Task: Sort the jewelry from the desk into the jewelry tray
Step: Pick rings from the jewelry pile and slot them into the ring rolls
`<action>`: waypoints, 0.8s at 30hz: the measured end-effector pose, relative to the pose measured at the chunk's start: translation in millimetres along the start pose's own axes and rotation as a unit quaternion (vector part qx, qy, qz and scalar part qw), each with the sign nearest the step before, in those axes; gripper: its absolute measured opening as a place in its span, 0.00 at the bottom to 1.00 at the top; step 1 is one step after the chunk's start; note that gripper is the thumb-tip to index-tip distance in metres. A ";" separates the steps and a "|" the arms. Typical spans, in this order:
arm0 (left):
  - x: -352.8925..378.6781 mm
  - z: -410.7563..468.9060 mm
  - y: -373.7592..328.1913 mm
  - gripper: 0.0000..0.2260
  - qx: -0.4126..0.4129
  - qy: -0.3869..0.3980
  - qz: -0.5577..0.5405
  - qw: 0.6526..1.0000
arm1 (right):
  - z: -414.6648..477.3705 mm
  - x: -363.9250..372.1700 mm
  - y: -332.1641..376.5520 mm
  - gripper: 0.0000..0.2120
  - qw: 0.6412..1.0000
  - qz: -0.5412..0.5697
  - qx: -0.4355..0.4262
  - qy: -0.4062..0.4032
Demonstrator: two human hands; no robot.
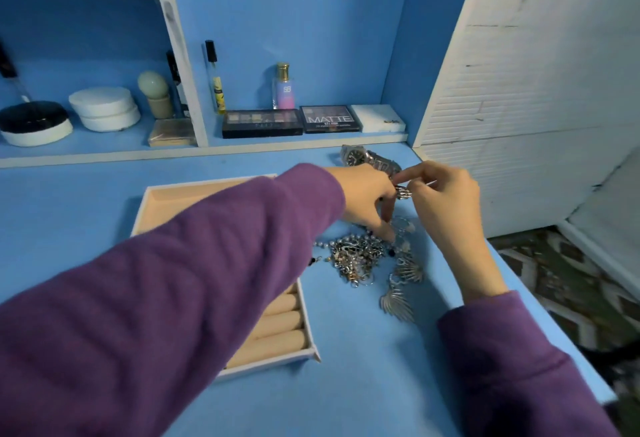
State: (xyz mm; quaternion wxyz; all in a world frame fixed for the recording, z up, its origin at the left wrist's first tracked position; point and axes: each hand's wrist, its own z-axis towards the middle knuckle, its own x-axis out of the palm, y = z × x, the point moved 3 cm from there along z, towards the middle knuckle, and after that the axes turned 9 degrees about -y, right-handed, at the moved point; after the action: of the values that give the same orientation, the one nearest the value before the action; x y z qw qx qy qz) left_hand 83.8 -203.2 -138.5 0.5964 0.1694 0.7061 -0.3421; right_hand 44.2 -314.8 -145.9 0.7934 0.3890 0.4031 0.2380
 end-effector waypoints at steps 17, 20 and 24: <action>-44.4 -25.9 17.9 0.05 -0.048 -0.092 -0.015 0.994 | -3.2 5.8 0.7 0.12 0.994 -0.022 -0.032 0.102; -48.4 -34.8 26.5 0.06 -0.066 -0.092 0.038 0.993 | -9.5 11.2 3.8 0.11 0.981 -0.063 -0.080 0.167; -39.4 -38.7 37.9 0.06 -0.085 -0.076 0.084 0.990 | -12.9 15.3 4.9 0.09 0.963 -0.103 -0.131 0.211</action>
State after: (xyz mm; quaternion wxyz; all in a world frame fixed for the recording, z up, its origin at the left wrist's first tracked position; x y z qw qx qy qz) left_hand 89.4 -143.1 -109.2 0.6874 0.1499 0.6682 -0.2419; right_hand 41.8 -295.9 -153.7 0.7548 0.1791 0.5643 0.2824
